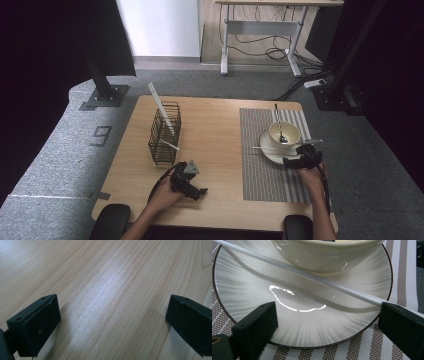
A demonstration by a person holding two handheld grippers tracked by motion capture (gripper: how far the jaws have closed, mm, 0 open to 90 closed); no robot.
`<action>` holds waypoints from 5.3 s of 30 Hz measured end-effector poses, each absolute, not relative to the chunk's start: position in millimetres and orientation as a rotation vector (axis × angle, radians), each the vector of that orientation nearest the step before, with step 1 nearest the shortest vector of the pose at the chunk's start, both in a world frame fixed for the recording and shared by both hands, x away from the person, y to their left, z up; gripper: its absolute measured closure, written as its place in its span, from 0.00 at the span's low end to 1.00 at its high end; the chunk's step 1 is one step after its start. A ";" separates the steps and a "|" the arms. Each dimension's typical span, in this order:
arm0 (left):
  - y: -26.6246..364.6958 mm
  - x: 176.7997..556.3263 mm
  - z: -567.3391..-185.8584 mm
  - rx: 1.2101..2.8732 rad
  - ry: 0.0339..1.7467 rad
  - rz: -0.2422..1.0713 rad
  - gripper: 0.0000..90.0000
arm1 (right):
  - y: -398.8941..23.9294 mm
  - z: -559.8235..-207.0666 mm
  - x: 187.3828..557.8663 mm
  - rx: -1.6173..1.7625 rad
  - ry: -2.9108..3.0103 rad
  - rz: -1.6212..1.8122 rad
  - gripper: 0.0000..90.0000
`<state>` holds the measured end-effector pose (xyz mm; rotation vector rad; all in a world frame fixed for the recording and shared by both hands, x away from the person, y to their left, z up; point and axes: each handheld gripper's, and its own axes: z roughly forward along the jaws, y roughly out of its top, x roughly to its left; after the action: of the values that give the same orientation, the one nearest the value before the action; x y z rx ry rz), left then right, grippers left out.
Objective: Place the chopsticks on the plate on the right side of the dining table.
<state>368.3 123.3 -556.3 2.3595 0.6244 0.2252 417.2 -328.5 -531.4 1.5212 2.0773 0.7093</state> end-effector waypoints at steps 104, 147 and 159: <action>122.6 368.3 -556.4 2.357 0.629 0.220 0.00 | -40.6 -385.5 403.4 0.724 2.660 1.075 0.01; 122.5 368.4 -556.2 2.359 0.627 0.219 0.00 | 12.7 -401.9 440.5 0.757 2.490 1.115 0.50; 122.5 368.2 -556.1 2.358 0.629 0.219 0.00 | 15.8 -400.8 444.9 0.729 2.462 1.198 0.82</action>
<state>368.2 122.5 -556.1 2.3584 0.6293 0.2191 444.9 15.8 -400.8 0.7293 2.4617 1.1985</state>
